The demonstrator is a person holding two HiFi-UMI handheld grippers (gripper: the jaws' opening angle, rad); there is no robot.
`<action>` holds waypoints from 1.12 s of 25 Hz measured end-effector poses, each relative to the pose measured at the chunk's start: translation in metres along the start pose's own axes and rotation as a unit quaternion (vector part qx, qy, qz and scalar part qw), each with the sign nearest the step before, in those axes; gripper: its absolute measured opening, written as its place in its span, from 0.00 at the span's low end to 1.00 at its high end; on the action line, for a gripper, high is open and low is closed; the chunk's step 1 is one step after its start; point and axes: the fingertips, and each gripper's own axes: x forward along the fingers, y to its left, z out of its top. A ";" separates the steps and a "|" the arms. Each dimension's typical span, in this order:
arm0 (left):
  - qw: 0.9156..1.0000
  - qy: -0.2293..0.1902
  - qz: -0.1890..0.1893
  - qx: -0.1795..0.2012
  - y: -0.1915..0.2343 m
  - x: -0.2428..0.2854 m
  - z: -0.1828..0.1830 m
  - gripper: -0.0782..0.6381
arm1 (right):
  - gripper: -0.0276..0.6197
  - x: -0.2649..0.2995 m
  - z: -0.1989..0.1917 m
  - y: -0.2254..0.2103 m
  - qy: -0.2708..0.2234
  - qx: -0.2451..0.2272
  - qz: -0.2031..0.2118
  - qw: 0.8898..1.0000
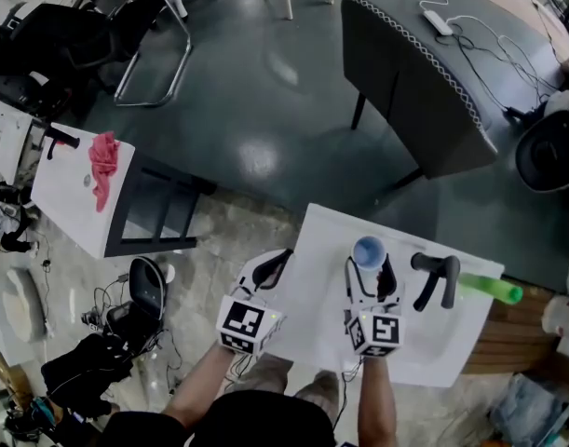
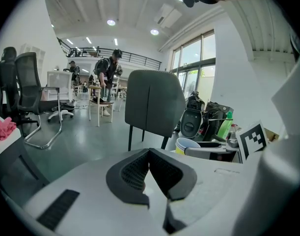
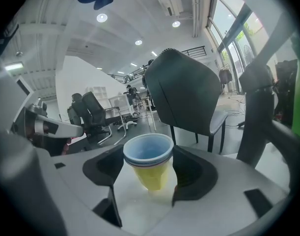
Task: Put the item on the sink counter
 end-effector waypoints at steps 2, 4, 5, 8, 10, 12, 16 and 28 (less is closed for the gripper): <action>1.000 0.002 -0.001 -0.001 0.000 0.002 -0.003 0.11 | 0.53 0.002 -0.003 -0.002 0.000 0.000 -0.002 1.000; 1.000 0.004 -0.001 -0.002 -0.001 0.003 -0.005 0.11 | 0.53 0.004 -0.007 -0.005 0.000 -0.001 -0.004 1.000; 1.000 0.006 -0.002 -0.003 -0.001 0.004 -0.006 0.11 | 0.53 0.004 -0.007 -0.006 0.001 -0.003 -0.005 1.000; 1.000 0.009 -0.002 -0.004 0.000 0.005 -0.009 0.11 | 0.53 0.007 -0.010 -0.007 0.003 -0.008 -0.007 1.000; 1.000 0.011 -0.002 -0.003 0.001 0.006 -0.012 0.11 | 0.53 0.009 -0.012 -0.007 0.000 -0.009 -0.007 1.000; 1.000 0.013 -0.002 -0.003 0.001 0.006 -0.014 0.11 | 0.53 0.010 -0.013 -0.006 -0.004 -0.010 -0.007 1.000; 1.000 0.016 -0.001 -0.005 0.001 0.006 -0.018 0.11 | 0.53 0.012 -0.018 -0.007 -0.008 -0.013 -0.006 1.000; 1.000 0.017 -0.002 -0.005 0.004 0.002 -0.019 0.11 | 0.60 0.011 -0.016 -0.006 -0.019 -0.016 -0.007 1.000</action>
